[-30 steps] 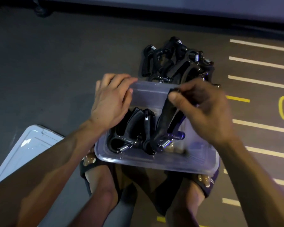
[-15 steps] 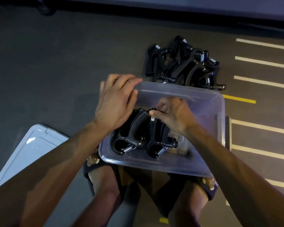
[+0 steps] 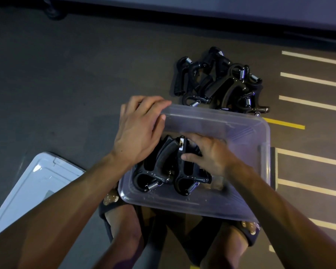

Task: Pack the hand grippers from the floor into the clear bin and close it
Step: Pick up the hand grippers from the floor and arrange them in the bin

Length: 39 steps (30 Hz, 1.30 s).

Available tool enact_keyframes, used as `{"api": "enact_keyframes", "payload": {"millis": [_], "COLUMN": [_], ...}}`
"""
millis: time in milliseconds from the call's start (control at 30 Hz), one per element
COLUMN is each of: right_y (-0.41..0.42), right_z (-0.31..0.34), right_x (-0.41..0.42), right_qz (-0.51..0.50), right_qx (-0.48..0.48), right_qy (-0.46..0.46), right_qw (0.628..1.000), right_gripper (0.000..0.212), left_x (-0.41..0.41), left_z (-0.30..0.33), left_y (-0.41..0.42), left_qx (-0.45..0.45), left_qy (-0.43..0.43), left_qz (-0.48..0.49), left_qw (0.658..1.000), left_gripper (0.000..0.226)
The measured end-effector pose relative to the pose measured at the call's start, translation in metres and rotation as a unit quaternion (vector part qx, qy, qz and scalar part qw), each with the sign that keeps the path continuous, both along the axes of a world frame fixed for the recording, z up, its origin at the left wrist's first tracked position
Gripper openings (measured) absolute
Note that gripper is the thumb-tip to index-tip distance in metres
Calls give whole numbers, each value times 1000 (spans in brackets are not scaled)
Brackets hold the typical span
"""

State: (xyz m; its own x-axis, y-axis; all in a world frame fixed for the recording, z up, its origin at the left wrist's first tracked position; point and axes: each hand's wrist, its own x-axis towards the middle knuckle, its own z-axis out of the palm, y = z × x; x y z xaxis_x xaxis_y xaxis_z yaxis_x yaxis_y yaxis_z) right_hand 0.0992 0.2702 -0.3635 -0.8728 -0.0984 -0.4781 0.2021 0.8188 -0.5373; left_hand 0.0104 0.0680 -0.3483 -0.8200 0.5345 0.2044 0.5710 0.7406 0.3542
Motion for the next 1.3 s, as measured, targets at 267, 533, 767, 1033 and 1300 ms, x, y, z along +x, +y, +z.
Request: {"api": "enact_keyframes", "payload": {"millis": [267, 533, 767, 1033, 1300], "right_y": [7, 12, 14, 13, 19], "right_z": [3, -7, -14, -18, -7], "right_x": [-5, -4, -4, -4, -8], "right_qz": [22, -48, -93, -105, -35], "right_qx": [-49, -105, -96, -81, -59], "right_qy": [-9, -44, -84, -83, -84], "right_qw": [999, 992, 988, 988, 994], "right_gripper": [65, 73, 92, 97, 93], "left_x": [0, 1, 1, 1, 1], "left_z": [1, 1, 2, 4, 6], "left_y": [0, 0, 1, 1, 2], "left_qx": [1, 0, -4, -1, 7], "left_qy": [-8, -12, -15, -16, -24], "left_qz": [-2, 3, 3, 4, 4], "left_qw": [1000, 1000, 1000, 1000, 1000], "left_gripper": [36, 36, 36, 35, 33]}}
